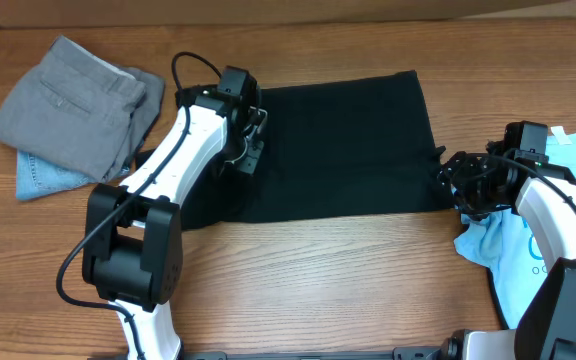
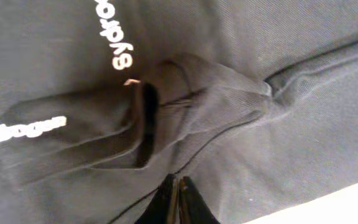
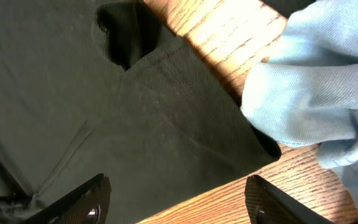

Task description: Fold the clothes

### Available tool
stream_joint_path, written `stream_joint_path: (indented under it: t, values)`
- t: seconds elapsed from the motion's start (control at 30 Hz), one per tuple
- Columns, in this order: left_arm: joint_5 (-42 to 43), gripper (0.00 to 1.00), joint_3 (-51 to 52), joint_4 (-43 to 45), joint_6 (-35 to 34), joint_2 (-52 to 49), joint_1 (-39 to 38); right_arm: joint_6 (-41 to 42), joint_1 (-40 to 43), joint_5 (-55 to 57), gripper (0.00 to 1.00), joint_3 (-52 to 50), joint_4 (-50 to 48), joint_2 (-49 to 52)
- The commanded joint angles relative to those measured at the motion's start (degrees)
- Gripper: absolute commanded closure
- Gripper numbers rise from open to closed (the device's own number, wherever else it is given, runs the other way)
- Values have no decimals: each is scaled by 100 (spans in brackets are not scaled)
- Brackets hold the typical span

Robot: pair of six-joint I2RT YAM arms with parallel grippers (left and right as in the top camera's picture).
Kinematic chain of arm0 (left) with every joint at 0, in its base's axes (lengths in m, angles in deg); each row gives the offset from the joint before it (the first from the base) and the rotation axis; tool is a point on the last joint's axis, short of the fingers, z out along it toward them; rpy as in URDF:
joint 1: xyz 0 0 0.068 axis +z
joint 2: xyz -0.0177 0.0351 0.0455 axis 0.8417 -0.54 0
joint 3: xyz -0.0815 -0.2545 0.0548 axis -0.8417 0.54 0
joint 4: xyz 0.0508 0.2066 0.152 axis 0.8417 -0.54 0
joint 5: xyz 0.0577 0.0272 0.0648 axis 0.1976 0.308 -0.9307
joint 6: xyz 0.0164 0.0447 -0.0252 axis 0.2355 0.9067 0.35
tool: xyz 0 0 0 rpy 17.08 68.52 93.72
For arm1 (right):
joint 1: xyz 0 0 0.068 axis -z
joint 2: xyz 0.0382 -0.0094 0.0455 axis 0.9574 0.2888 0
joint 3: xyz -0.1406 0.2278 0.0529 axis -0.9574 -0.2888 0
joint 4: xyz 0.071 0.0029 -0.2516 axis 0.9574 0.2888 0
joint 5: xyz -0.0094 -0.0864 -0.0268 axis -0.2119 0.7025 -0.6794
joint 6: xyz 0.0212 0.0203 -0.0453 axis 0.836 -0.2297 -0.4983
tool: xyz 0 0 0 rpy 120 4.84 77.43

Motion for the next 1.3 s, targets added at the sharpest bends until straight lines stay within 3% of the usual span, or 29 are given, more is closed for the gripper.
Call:
stream_joint_path:
  t: [0.0, 0.27, 0.63, 0.77, 1.1, 1.17, 1.27]
  values:
    - [76, 96, 404, 219, 66, 0, -90, -39, 0, 70, 27, 107, -52, 0]
    - [46, 96, 1266, 1403, -297, -2, 44, -42, 0, 70, 27, 107, -48, 0]
    - [-710, 96, 1172, 2424, -660, 0, 63, -42, 0, 68, 27, 107, -13, 0]
    - [-1169, 96, 745, 2063, -629, 2, 129, -42, 0, 70, 27, 107, 13, 0]
    - [-732, 86, -605, 374, -640, 22, 275, -42, 0, 70, 27, 107, 9, 0]
    - [-612, 87, -603, 98, -640, 20, 278, -42, 0, 70, 27, 107, 13, 0]
    - [-625, 95, -387, -280, -566, 13, 278, -42, 0, 72, 27, 107, -4, 0]
